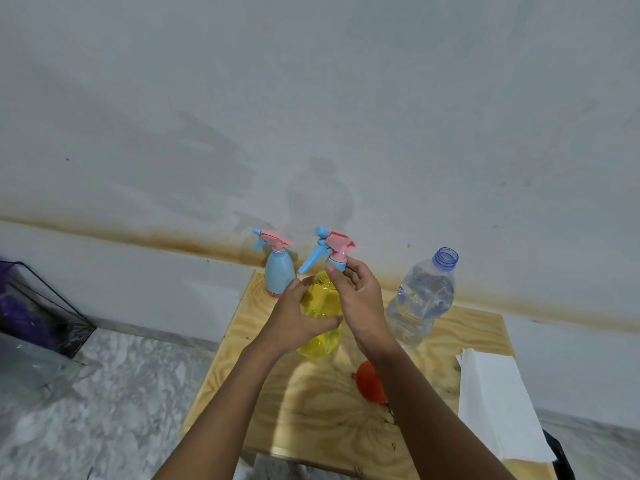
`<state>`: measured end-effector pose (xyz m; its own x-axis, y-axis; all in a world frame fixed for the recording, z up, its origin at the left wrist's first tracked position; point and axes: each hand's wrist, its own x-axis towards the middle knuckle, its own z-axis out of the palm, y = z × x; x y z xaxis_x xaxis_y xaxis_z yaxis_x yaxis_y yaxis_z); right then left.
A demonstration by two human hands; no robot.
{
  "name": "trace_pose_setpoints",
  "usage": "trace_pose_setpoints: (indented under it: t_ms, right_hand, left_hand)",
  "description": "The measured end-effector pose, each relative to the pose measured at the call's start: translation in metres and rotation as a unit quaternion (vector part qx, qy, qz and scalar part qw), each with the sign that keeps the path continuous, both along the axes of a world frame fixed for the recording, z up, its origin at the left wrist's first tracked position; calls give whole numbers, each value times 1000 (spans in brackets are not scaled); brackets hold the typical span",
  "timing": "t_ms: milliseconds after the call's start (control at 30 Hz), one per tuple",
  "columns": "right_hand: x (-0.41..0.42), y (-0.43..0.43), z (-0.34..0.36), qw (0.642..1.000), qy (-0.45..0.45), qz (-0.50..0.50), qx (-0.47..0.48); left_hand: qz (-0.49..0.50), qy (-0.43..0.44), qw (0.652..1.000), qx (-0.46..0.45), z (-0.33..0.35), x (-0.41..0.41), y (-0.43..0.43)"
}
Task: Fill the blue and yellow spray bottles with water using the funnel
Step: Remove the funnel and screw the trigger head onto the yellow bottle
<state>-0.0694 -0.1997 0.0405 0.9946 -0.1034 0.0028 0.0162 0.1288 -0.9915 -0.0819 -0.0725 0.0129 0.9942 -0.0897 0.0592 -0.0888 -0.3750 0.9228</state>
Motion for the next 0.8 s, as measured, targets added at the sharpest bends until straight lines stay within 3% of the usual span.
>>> trace_pose_setpoints:
  t_ms: [367,667,800]
  right_hand:
    - [10,-17,18,994,-35,99,-18]
    - [7,-9,18,998,-28,39,32]
    - [7,-11,20,997,-28,70,35]
  left_hand:
    - [4,-4,1000,-13,5,3,-3]
    - [6,-51,998,-20,11,4,-5]
    - [5,-59,998,-20,13,3,-5]
